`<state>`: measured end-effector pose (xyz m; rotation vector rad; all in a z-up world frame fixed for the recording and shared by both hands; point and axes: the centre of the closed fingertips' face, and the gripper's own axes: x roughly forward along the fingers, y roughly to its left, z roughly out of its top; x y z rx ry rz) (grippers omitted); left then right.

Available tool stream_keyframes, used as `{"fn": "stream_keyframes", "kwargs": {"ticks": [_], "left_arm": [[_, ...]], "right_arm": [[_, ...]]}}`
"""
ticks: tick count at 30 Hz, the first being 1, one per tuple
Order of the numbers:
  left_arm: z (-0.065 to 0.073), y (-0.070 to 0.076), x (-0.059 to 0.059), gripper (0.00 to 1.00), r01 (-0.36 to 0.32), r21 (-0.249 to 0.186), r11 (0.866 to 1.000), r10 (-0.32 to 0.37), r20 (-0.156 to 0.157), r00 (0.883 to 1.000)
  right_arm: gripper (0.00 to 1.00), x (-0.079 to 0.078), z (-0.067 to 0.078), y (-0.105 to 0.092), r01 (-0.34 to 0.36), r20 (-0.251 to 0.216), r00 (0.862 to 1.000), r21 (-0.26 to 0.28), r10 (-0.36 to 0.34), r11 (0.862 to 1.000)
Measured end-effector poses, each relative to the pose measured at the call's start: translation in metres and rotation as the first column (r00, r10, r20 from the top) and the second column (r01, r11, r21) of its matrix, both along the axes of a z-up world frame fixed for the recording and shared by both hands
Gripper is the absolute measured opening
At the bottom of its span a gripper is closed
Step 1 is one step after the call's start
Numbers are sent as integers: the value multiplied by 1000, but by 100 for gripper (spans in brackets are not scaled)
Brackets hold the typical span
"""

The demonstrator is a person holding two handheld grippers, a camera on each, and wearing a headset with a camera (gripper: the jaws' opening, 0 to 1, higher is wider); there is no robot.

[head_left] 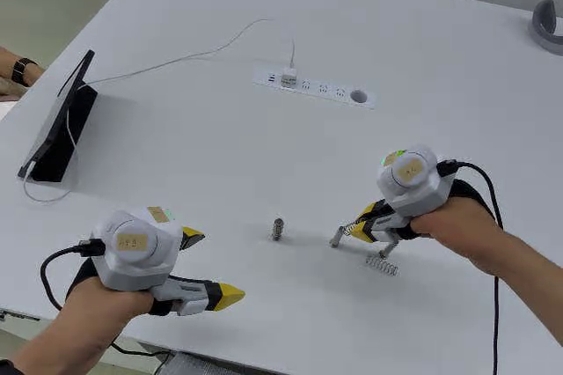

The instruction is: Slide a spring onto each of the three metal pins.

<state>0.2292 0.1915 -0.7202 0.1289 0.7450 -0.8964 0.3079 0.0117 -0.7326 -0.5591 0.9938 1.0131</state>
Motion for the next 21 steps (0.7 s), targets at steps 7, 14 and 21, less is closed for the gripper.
{"fn": "stream_keyframes", "kwargs": {"ticks": [7,14,21], "left_arm": [[-1,2,-1,69,-1,1,1000,1,-4,1000],[-2,4,-2,68,-5,3,1000,5,-8,1000],[-2,3,-2,68,-3,3,1000,3,-8,1000]], "right_arm": [[13,2,-5,5,-23,0,1000,-26,23,999],[13,4,-5,10,-30,2,1000,-31,30,999],[13,7,-11,14,-50,5,999,-46,51,998]]}}
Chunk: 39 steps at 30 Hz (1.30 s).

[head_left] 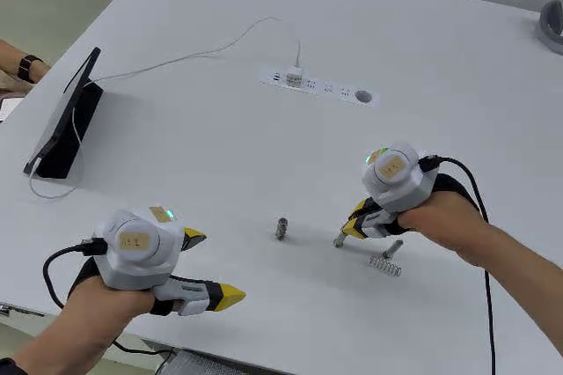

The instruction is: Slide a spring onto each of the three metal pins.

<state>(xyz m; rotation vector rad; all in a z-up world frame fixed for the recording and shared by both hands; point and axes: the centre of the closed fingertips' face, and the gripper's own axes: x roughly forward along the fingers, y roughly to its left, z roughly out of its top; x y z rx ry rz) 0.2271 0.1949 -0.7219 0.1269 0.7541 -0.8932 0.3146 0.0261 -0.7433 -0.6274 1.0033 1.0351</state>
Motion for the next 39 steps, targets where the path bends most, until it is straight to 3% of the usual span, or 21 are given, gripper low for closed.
{"fn": "stream_keyframes", "kwargs": {"ticks": [9,23,39], "left_arm": [[0,2,1,68,0,4,1000,0,0,1000],[-1,6,1,68,-12,7,1000,12,-3,1000],[0,8,1,68,-19,11,1000,19,-2,1000]], "right_arm": [[13,0,-7,0,-12,-8,1000,-15,12,1000],[13,0,-29,4,-53,-17,999,-59,52,997],[13,-6,-45,6,-58,-34,998,-68,56,996]]}}
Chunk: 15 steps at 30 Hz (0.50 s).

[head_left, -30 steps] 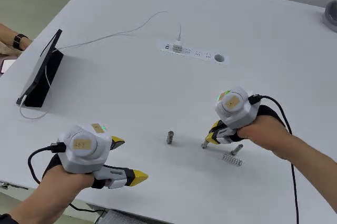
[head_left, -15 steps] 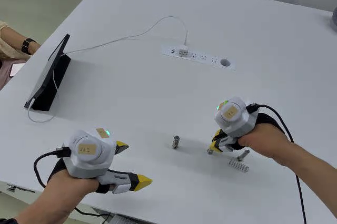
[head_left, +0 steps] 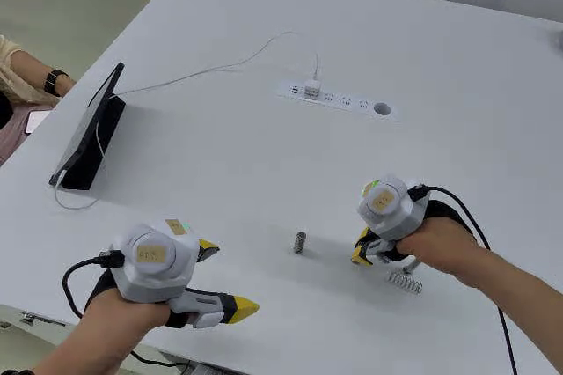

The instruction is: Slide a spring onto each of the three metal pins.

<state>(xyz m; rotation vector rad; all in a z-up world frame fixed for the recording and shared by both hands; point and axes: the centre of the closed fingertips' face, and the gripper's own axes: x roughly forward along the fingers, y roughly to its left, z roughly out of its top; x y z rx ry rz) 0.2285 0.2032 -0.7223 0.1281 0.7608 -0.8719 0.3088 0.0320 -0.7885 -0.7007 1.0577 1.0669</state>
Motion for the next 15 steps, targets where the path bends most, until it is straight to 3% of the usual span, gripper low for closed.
{"fn": "stream_keyframes", "kwargs": {"ticks": [4,13,15], "left_arm": [[0,1,-1,68,0,3,1000,0,0,1000],[3,0,0,68,2,2,1000,-2,6,1000],[4,-2,0,68,5,0,1000,-5,8,1000]], "right_arm": [[14,0,3,1,22,-5,1000,22,-22,1000],[32,0,14,-8,57,17,998,41,-58,998],[34,1,17,-9,78,34,996,72,-80,994]]}}
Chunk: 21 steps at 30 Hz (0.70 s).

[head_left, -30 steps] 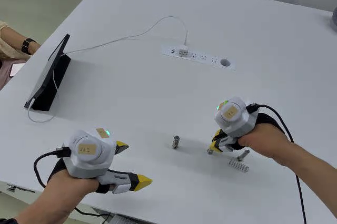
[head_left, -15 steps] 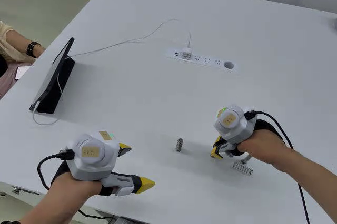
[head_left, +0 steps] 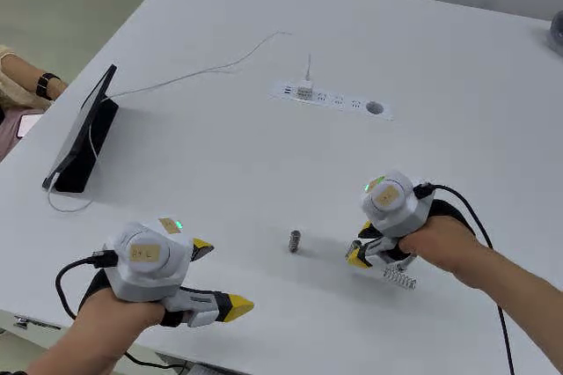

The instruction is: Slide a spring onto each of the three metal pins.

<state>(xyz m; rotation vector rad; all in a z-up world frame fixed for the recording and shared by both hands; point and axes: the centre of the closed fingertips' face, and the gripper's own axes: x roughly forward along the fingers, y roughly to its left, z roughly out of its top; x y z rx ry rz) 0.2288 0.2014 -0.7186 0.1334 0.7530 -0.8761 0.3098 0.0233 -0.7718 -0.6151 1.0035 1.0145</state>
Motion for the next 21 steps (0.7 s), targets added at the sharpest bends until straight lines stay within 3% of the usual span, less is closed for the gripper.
{"fn": "stream_keyframes", "kwargs": {"ticks": [8,21], "left_arm": [[5,-4,3,69,10,-5,1000,-10,12,1000],[9,-8,6,70,17,-12,1000,-16,16,1000]], "right_arm": [[45,-8,5,-9,80,1,997,45,-80,996],[51,-15,19,-20,175,23,983,129,-180,976]]}}
